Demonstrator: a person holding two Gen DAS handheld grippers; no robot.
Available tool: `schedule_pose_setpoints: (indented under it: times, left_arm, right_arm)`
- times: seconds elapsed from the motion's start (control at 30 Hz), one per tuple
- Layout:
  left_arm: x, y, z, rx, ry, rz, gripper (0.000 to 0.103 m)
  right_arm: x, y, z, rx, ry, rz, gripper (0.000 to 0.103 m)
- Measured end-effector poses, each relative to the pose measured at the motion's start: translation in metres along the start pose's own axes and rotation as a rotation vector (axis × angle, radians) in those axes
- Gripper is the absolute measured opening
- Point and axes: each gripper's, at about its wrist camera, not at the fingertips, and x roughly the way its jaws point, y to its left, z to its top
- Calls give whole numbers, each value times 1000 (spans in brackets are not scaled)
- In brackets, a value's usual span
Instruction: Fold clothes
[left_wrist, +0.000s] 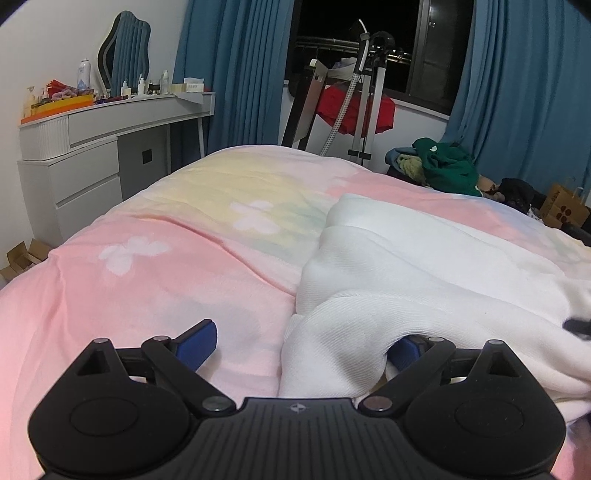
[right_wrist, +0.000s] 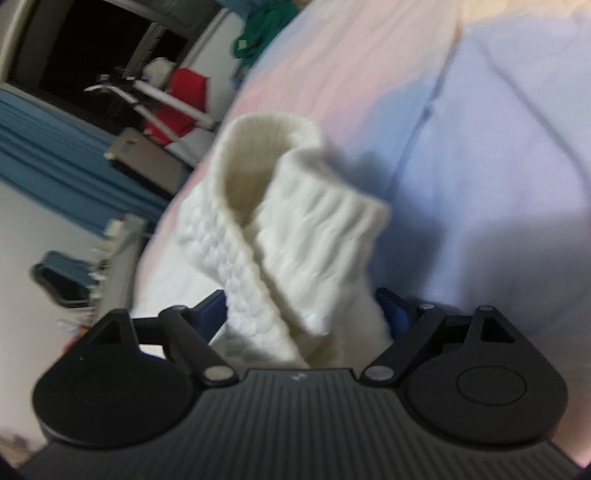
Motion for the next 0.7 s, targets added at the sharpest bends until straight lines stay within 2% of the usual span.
schedule_pose_setpoints:
  times: [0.13, 0.2, 0.27, 0.3, 0.37, 0.47, 0.57, 0.6, 0.67, 0.7]
  left_arm:
    - [4, -1, 1, -21, 12, 8, 96]
    - [5, -3, 2, -20, 13, 3, 96]
    - [4, -4, 2, -15, 17, -2, 96]
    - [4, -5, 2, -14, 20, -3, 96]
    - [1, -4, 4, -16, 33, -16, 94]
    - [-8, 1, 11, -27, 63, -53, 94]
    - [-22, 18, 17, -101, 94, -158, 96]
    - [-27, 25, 19, -137, 99, -201, 99]
    - [-33, 42, 22, -250, 84, -372, 103]
    - [-30, 48, 24, -299, 88, -425, 103]
  right_arm:
    - [-8, 9, 1, -17, -43, 133, 88]
    - [-1, 7, -1, -17, -21, 88, 87]
    - [8, 4, -5, -31, 10, 9, 74]
    - [9, 5, -7, -51, 16, -21, 71]
    - [6, 9, -7, -73, 5, -39, 61]
    - [1, 12, -7, -79, -12, -52, 51]
    - [-1, 10, -6, -64, -21, -59, 49]
    - [-2, 10, -6, -64, -25, -62, 49]
    - [-4, 11, -8, -67, -30, -65, 49]
    - [-4, 12, -8, -68, -32, -65, 49]
